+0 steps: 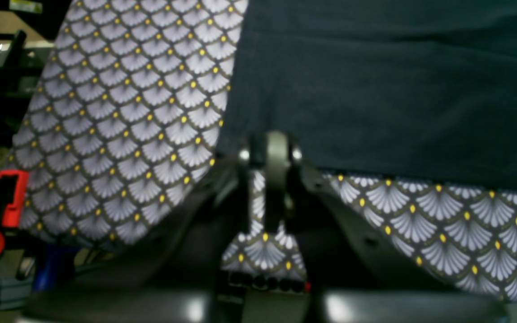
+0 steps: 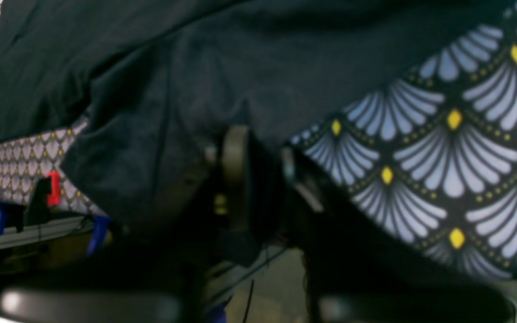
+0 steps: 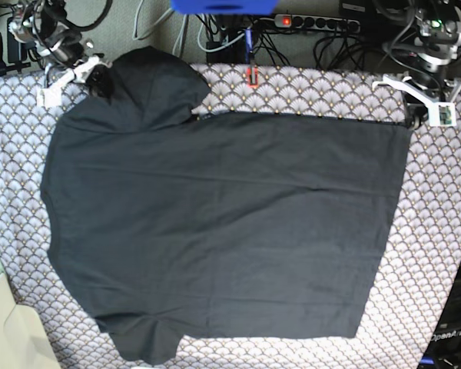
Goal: Fold the T-shirt properly
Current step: 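Move both grippers down to the shirt's shoulder corners by the collar, then close both grippers on the shoulder corners of the shirt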
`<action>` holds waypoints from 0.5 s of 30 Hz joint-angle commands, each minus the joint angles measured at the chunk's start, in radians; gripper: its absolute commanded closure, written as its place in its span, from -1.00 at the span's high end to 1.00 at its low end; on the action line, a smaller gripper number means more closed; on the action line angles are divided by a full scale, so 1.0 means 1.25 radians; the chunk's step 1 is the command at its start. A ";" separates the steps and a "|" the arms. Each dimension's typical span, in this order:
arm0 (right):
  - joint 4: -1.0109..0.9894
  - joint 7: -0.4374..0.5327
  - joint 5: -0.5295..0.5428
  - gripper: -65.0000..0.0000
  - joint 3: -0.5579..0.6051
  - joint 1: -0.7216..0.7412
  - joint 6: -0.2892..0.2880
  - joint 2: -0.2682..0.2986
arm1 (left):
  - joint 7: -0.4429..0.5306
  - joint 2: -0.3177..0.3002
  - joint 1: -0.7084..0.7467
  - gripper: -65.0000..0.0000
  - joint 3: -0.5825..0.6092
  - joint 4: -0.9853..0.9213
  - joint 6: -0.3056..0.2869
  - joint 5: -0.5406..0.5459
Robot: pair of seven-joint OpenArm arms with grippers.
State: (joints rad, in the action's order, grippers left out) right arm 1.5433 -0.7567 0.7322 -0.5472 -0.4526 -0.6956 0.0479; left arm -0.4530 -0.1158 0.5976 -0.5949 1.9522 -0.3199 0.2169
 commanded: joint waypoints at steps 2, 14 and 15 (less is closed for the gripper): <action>0.002 -0.030 -0.027 -1.00 0.000 -0.009 -0.002 0.004 | 0.017 -0.005 -0.013 -0.87 -0.006 0.012 0.005 0.005; 0.001 -0.030 -0.028 -1.00 0.001 0.002 -0.002 0.007 | -0.182 0.000 -0.196 -0.87 -0.039 -0.067 0.009 0.005; 0.001 -0.030 -0.028 -1.00 0.001 0.002 -0.002 0.007 | -0.192 0.001 -0.210 -0.87 -0.053 -0.087 0.004 0.005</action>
State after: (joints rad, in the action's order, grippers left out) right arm 1.5414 -0.7666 0.7300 -0.5465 -0.4458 -0.6956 0.0502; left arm -0.7052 -0.1020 0.3302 -0.6518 1.8313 -0.3176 0.2207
